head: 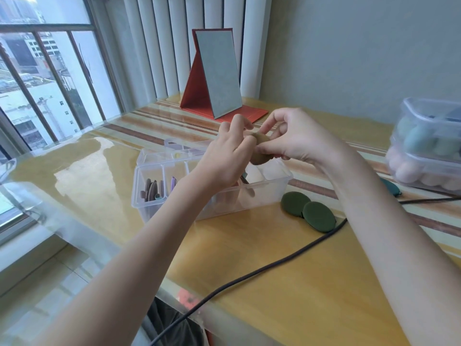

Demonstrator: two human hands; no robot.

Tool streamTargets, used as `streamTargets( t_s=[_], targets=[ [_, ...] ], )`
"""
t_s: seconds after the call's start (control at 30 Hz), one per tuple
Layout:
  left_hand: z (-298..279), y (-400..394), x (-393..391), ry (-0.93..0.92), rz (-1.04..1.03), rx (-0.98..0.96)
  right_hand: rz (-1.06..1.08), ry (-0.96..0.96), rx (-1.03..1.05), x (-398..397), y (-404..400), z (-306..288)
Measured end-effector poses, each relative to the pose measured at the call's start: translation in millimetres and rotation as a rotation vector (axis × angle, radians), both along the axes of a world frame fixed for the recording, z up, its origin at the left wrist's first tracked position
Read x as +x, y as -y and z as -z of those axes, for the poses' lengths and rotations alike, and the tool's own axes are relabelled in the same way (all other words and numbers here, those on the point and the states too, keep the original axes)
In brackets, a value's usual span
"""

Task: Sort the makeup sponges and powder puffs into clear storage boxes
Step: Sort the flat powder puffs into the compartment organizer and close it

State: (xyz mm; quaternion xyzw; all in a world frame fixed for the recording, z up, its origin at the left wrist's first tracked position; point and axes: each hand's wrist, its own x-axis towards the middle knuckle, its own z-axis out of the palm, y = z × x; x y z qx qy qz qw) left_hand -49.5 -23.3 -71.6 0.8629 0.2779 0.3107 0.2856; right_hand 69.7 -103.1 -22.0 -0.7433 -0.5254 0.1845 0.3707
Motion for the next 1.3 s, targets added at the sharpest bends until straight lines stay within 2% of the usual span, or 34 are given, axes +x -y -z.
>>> streamTargets(
  t_s=[0.07, 0.2, 0.37, 0.47, 0.6, 0.67, 0.77, 0.9, 1.03, 1.07, 1.1, 1.23, 1.3],
  targets=[
    [-1, 1, -1, 0.012, 0.01, 0.005, -0.04, 0.068, -0.034, -10, 1, 0],
    [-2, 4, -1, 0.008, -0.019, -0.026, 0.015, 0.302, -0.096, -24, 2, 1],
    [-2, 1, -2, 0.037, -0.027, 0.005, 0.066, 0.385, -0.164, -31, -3, 11],
    [-3, 1, -2, 0.091, -0.038, 0.02, 0.132, 0.386, -0.097, -34, -8, 19],
    [-7, 2, -6, 0.19, -0.09, 0.11, -0.033, 0.31, -0.301, -27, -5, 15],
    [-10, 2, -6, 0.21, -0.096, 0.122, -0.054, 0.281, -0.298, -21, -2, 9],
    [-10, 5, -7, 0.177, -0.025, 0.061, -0.015, 0.237, -0.172, -14, -2, 6],
    [-8, 5, -6, 0.038, -0.04, 0.108, -0.113, 0.236, -0.316, -18, -1, 9],
    [-10, 8, -6, 0.008, -0.017, 0.111, -0.017, 0.089, -0.097, 2, 8, 1],
    [-11, 10, -6, -0.004, -0.011, 0.144, 0.002, 0.091, -0.107, 10, 14, -1],
    [-12, 12, -6, -0.016, -0.01, 0.202, 0.008, 0.097, -0.175, 18, 22, -2],
    [-13, 22, -5, -0.092, 0.025, 0.508, -0.044, 0.061, -0.673, 35, 50, 9],
    [-13, 31, -2, -0.125, 0.067, 0.592, -0.052, 0.068, -0.691, 36, 56, 22]
  ],
)
